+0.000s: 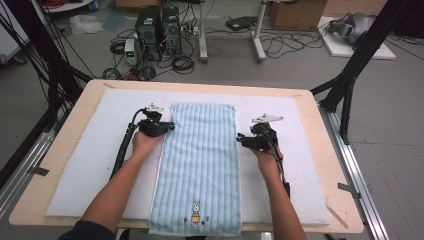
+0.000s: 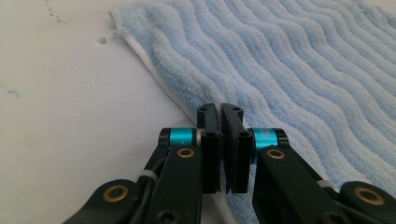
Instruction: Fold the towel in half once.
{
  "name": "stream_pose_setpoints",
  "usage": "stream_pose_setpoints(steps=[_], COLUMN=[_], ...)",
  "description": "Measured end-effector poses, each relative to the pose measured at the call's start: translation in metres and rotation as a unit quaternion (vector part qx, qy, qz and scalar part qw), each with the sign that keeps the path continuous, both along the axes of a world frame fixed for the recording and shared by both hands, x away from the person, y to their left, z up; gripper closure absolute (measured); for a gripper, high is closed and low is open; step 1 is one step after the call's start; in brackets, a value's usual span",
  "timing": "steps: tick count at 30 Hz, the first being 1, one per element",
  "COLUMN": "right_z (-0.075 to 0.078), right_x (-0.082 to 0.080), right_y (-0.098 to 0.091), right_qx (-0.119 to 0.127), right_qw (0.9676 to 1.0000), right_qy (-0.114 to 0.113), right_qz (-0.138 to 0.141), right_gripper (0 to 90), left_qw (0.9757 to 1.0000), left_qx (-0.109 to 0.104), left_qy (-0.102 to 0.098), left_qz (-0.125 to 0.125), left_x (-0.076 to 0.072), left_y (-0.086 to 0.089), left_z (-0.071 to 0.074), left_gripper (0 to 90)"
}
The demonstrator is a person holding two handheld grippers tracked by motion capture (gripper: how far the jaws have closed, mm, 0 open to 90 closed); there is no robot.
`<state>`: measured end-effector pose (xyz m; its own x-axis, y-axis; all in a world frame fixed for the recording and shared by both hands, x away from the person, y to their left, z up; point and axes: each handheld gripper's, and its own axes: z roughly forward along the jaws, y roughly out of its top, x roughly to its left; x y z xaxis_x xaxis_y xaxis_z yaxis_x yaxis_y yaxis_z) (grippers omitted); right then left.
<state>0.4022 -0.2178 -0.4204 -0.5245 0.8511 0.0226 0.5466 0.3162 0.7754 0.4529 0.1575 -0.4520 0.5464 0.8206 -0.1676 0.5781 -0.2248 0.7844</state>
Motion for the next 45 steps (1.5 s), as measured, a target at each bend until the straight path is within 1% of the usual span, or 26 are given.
stream_pose_setpoints(steps=[1, 2, 6, 8, 9, 10, 11, 13, 15, 16, 18, 19, 20, 21, 22, 24, 25, 27, 29, 31, 33, 36, 37, 41, 43, 45], right_z=[-0.001, -0.003, -0.012, -0.016, -0.017, -0.017, -0.017, -0.016, -0.015, -0.015, -0.015, -0.014, -0.013, -0.013, -0.012, -0.011, -0.011, -0.009, -0.005, 0.001, 0.006, 0.012, 0.013, 0.017, 0.019, 0.020], right_x=[0.006, 0.011, 0.029, 0.033, 0.034, 0.034, 0.035, 0.034, 0.035, 0.035, 0.036, 0.037, 0.038, 0.040, 0.041, 0.040, 0.038, 0.036, 0.033, 0.029, 0.024, 0.015, 0.012, -0.004, -0.012, -0.021], right_y=[0.005, 0.010, 0.027, 0.034, 0.036, 0.036, 0.037, 0.038, 0.040, 0.040, 0.038, 0.036, 0.033, 0.028, 0.025, 0.021, 0.020, 0.019, 0.019, 0.019, 0.018, 0.016, 0.015, 0.013, 0.011, 0.011], right_qx=[-0.004, -0.005, -0.030, -0.053, -0.052, -0.045, -0.045, -0.038, -0.041, -0.042, -0.047, -0.050, -0.046, -0.028, -0.010, 0.010, 0.018, 0.020, 0.023, 0.026, 0.030, 0.035, 0.038, 0.048, 0.050, 0.049], right_qw=[1.0000, 0.9998, 0.9984, 0.9967, 0.9967, 0.9968, 0.9967, 0.9964, 0.9962, 0.9962, 0.9966, 0.9968, 0.9972, 0.9977, 0.9977, 0.9983, 0.9983, 0.9986, 0.9990, 0.9993, 0.9994, 0.9992, 0.9990, 0.9983, 0.9979, 0.9977], right_qy=[0.006, 0.015, 0.048, 0.061, 0.061, 0.066, 0.067, 0.076, 0.077, 0.076, 0.068, 0.061, 0.055, 0.058, 0.062, 0.053, 0.051, 0.046, 0.037, 0.027, 0.018, 0.008, 0.007, -0.005, -0.013, -0.015], right_qz=[0.005, 0.009, -0.005, -0.010, -0.007, -0.007, -0.007, 0.004, 0.009, 0.009, -0.005, -0.013, -0.020, -0.023, -0.024, -0.022, -0.022, -0.015, -0.009, -0.002, 0.006, 0.018, 0.021, 0.033, 0.041, 0.045], right_gripper=[45.5, 46.9, 48.5, 54.5, 60.6, 65.0, 68.4, 81.4, 85.5, 86.0, 86.8, 87.2, 87.2, 87.2, 87.2, 87.2, 87.1, 87.2, 87.2, 87.2, 87.2, 87.2, 87.2, 87.1, 87.0, 87.0], left_qw=[1.0000, 1.0000, 1.0000, 1.0000, 1.0000, 0.9999, 0.9999, 0.9999, 0.9999, 0.9999, 0.9998, 0.9995, 0.9987, 0.9979, 0.9974, 0.9982, 0.9985, 0.9979, 0.9972, 0.9968, 0.9969, 0.9963, 0.9956, 0.9951, 0.9938, 0.9923], left_qx=[0.001, -0.003, -0.005, -0.007, -0.008, -0.009, -0.011, -0.011, -0.010, -0.011, -0.015, -0.024, -0.043, -0.056, -0.063, -0.052, -0.049, -0.061, -0.068, -0.067, -0.062, -0.063, -0.068, -0.073, -0.082, -0.091], left_qy=[0.001, 0.001, 0.003, 0.004, 0.004, 0.006, 0.006, 0.007, 0.008, 0.008, 0.003, -0.003, -0.008, -0.015, -0.020, -0.024, -0.022, -0.021, -0.030, -0.043, -0.048, -0.054, -0.061, -0.061, -0.070, -0.076], left_qz=[-0.003, -0.001, 0.004, 0.004, 0.004, 0.005, 0.004, 0.003, 0.003, 0.005, 0.013, 0.019, 0.026, 0.030, 0.029, 0.017, 0.011, 0.008, 0.003, -0.004, -0.009, -0.022, -0.020, -0.028, -0.029, -0.036], left_x=[0.000, 0.000, 0.000, 0.000, 0.000, 0.000, 0.000, 0.000, 0.000, 0.000, 0.001, 0.002, 0.002, 0.002, 0.001, -0.001, -0.002, -0.003, -0.006, -0.010, -0.014, -0.021, -0.025, -0.042, -0.053, -0.062], left_y=[0.001, 0.001, 0.000, 0.001, 0.001, 0.001, 0.001, 0.002, 0.002, 0.001, 0.003, 0.005, 0.007, 0.008, 0.009, 0.008, 0.009, 0.012, 0.014, 0.016, 0.017, 0.020, 0.020, 0.023, 0.025, 0.026], left_z=[0.000, 0.000, 0.000, 0.000, 0.000, 0.000, 0.000, 0.000, 0.000, 0.000, 0.002, 0.003, 0.006, 0.009, 0.011, 0.013, 0.013, 0.015, 0.021, 0.029, 0.035, 0.042, 0.043, 0.042, 0.042, 0.042], left_gripper=[85.8, 85.8, 85.9, 85.9, 85.9, 85.9, 86.0, 86.3, 86.5, 86.6, 86.9, 87.0, 87.0, 87.0, 87.0, 87.0, 86.9, 86.7, 86.7, 86.6, 86.5, 86.3, 86.3, 86.3, 86.3, 86.3])
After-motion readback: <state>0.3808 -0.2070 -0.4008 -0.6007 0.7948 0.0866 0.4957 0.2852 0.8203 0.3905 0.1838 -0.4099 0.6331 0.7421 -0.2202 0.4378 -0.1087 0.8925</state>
